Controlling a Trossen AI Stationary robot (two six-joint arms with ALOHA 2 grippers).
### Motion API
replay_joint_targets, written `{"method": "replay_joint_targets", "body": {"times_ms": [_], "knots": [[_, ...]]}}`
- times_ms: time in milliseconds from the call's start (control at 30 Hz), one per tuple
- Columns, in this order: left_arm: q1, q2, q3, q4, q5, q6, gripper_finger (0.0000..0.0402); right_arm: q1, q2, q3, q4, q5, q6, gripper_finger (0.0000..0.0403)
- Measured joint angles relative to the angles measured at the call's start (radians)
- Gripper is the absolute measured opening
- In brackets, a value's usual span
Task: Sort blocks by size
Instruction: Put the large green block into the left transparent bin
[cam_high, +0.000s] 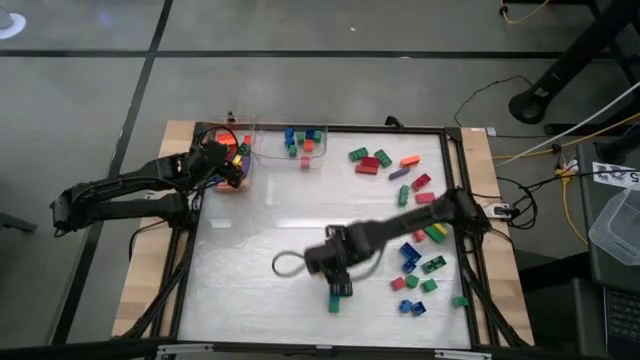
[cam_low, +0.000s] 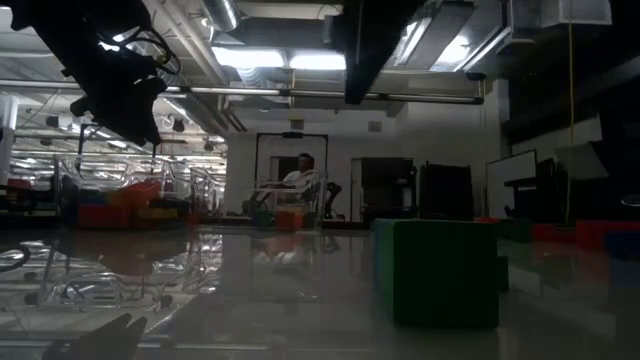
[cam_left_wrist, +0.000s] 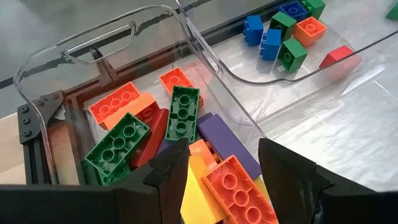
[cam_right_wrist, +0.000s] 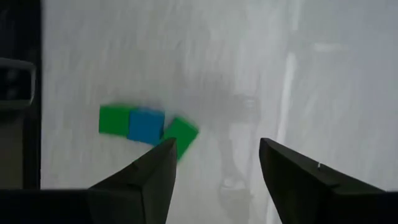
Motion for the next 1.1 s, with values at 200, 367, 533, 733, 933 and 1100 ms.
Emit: {"method": "replay_joint_targets", "body": {"times_ms": [200,367,533,733,933,1100], "knots": [[0.000,0.000,0.000,0.000,0.000,0.000,0.0182,0.106,0.001,-0.075,0.005,0.101,0.296,0.0225],[0.000,0.000,0.000,0.000,0.000,0.000,0.0182,0.167,0.002,-0.156,0.026,0.099,0.454,0.0225],[0.000,0.000,0.000,0.000,0.000,0.000,0.0182,0.208,0.002,-0.227,0.115,0.074,0.508,0.0225],[0.000,0.000,0.000,-0.001,0.000,0.000,0.0182,0.220,0.001,-0.295,0.209,0.094,0.541,0.0225],[0.000,0.000,0.000,0.000,0.000,-0.001,0.0182,0.220,0.001,-0.352,0.267,0.115,0.544,0.0225],[0.000,0.000,0.000,0.000,0.000,-0.001,0.0182,0.220,0.001,-0.390,0.332,0.121,0.544,0.0225]]}}
